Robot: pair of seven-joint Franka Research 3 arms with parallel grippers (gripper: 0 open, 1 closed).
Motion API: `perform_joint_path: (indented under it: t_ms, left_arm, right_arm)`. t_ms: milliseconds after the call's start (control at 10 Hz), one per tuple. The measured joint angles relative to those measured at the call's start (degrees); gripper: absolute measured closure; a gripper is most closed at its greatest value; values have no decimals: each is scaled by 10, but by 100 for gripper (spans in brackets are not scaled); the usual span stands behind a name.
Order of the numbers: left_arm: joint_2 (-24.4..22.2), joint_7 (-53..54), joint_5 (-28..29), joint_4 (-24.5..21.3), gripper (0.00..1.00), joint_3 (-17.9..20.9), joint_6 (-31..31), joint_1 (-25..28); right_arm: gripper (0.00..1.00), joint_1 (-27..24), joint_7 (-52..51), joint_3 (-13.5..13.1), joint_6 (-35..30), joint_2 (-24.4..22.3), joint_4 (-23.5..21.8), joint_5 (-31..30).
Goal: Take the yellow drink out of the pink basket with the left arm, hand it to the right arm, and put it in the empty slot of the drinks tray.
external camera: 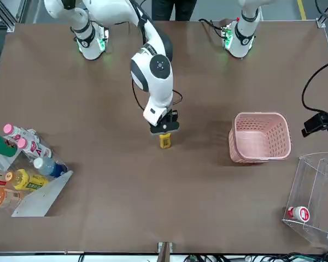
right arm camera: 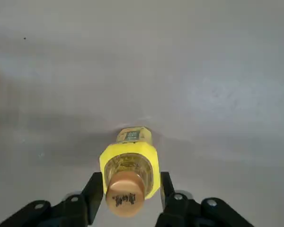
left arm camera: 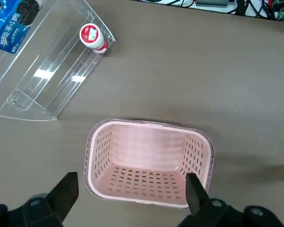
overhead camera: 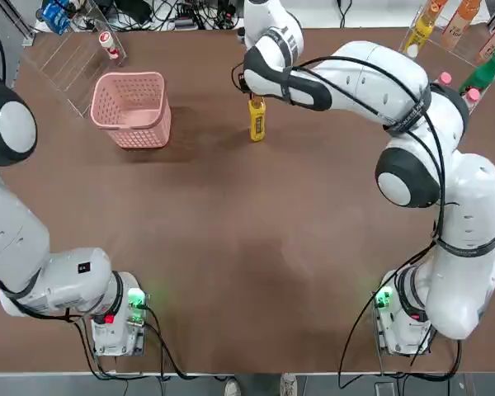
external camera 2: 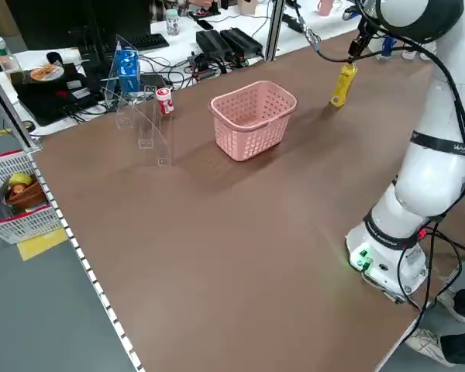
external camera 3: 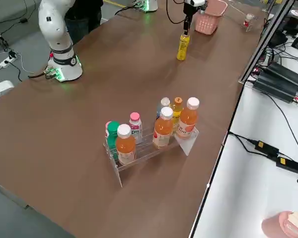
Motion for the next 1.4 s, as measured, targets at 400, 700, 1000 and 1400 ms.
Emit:
perform_joint_path:
  t_ms: [400, 700, 1000, 1400]
  left_arm:
    - [0, 18, 0, 0, 0, 1, 0, 0]
    - [0, 37, 0, 0, 0, 2, 0, 0]
    - [-10, 37, 0, 0, 0, 25, -8, -20]
    - [-25, 37, 0, -2, 0, 51, -47, -46]
  right_arm:
    - [48, 0, 2, -1, -2, 0, 0, 0]
    - [52, 0, 2, 1, -3, 1, 0, 0]
    - [62, 0, 2, 1, -3, 1, 0, 0]
    - [66, 0, 2, 0, -8, 1, 1, 1]
